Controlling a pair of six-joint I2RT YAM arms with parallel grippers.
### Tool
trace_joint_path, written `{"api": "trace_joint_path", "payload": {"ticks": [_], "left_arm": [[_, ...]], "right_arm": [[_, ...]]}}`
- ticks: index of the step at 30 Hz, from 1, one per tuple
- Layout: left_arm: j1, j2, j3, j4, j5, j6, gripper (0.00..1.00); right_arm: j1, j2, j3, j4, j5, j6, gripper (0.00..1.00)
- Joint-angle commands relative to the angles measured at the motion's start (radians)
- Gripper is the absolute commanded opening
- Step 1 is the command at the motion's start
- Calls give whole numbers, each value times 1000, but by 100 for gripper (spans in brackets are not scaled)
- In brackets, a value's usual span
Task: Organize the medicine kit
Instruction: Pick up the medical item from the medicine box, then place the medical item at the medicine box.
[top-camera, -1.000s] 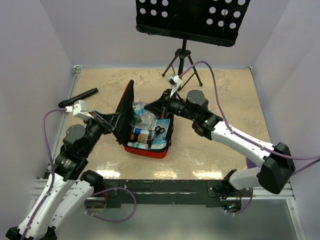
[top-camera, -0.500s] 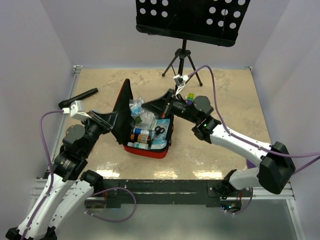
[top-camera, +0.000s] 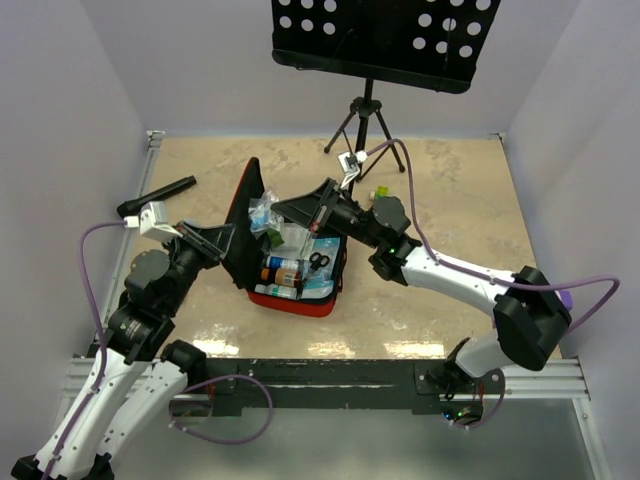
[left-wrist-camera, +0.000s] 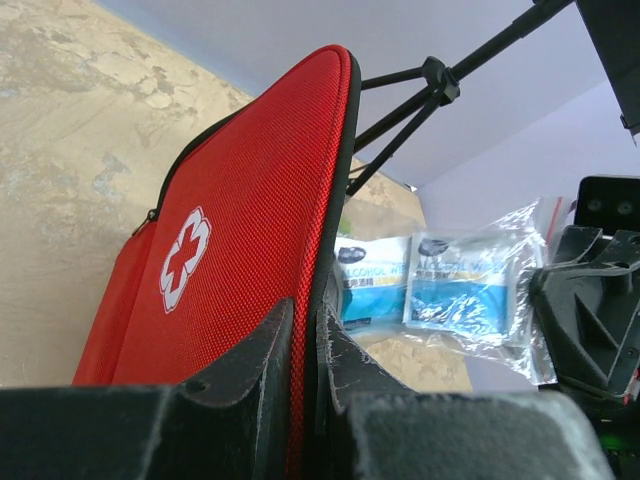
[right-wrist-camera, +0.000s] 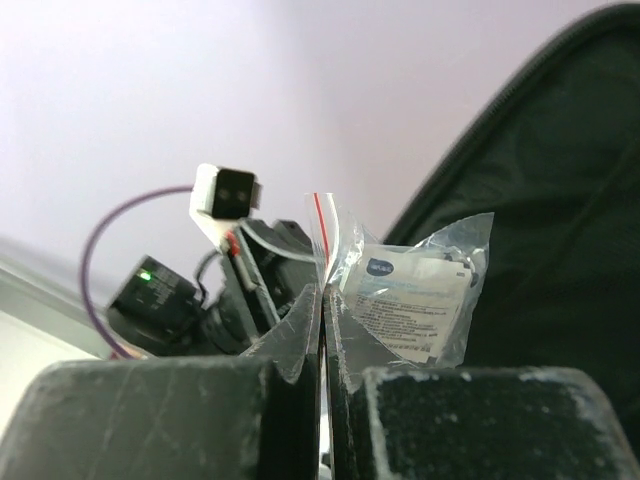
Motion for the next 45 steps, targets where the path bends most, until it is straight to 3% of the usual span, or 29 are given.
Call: {"api": "trace_joint_path", "payload": {"ticks": [1, 18, 36, 45], "left_arm": [[-4, -5, -13, -120, 21, -6, 0], [-4, -26, -4, -112, 32, -9, 0], [-4, -34, -15, -107, 47, -7, 0], [-4, -42, -15, -104, 55, -7, 0]], "right_arm": [[11, -7, 19, 177, 48, 90, 0], [54, 60, 70, 156, 149, 164, 0], [77, 164, 26, 392, 215, 298, 0], [83, 210, 42, 398, 239, 329, 0]]}}
